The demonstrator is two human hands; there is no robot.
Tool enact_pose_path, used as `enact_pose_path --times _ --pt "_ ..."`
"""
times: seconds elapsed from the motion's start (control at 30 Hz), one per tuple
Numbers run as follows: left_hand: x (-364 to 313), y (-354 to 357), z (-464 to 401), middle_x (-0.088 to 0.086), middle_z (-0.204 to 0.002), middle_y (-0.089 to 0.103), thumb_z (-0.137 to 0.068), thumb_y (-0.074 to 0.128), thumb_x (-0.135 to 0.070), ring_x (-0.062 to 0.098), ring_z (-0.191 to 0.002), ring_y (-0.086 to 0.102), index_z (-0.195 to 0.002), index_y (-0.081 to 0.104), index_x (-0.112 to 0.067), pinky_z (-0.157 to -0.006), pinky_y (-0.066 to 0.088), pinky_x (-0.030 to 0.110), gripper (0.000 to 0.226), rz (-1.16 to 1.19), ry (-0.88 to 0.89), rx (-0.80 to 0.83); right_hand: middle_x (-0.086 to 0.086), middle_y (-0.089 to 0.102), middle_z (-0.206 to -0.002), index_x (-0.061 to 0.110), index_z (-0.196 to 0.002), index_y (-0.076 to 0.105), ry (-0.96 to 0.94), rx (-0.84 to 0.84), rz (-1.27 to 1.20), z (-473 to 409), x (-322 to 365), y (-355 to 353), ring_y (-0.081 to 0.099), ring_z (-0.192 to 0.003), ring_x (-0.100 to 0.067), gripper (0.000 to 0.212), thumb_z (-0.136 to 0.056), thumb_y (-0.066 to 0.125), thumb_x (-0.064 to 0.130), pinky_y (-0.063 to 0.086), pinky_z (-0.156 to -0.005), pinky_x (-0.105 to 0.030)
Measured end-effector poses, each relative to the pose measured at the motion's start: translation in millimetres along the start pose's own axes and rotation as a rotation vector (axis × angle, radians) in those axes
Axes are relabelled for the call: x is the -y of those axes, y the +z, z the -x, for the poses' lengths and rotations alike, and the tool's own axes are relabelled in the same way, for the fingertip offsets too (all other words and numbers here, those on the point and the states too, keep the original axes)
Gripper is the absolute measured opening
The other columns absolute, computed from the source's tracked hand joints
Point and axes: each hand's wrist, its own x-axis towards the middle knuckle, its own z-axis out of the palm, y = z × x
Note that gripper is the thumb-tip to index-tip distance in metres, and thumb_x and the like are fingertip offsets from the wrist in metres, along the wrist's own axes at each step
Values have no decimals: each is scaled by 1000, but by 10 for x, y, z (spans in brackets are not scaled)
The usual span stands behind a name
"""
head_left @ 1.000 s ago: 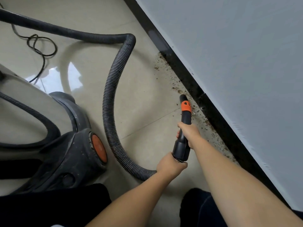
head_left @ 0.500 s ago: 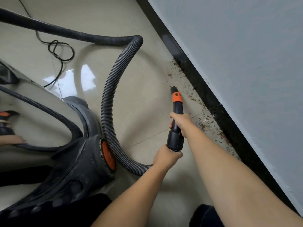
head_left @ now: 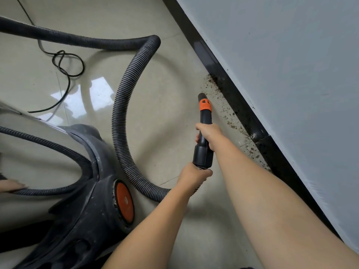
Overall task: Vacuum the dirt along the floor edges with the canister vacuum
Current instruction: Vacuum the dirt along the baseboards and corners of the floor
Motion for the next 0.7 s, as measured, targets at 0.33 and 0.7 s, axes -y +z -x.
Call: enact_pose_path --times 0.33,0.7 --pt "-320 -14 -321 1 -65 57 -75 62 -16 18 -57 49 -81 56 -15 -60 41 26 9 26 21 4 -8 53 -57 3 -96 50 -35 -24 57 -343 347 25 52 -46 -19 14 -84 55 6 47 -52 -28" --pt "-111 203 -22 4 -71 58 -75 61 -18 22 -64 51 -76 53 -20 -64 43 28 9 -46 -11 67 -8 53 -56 4 -98 50 -25 -64 16 -160 -35 -225 52 -45 -20 17 -82 56 5 47 -54 -30"
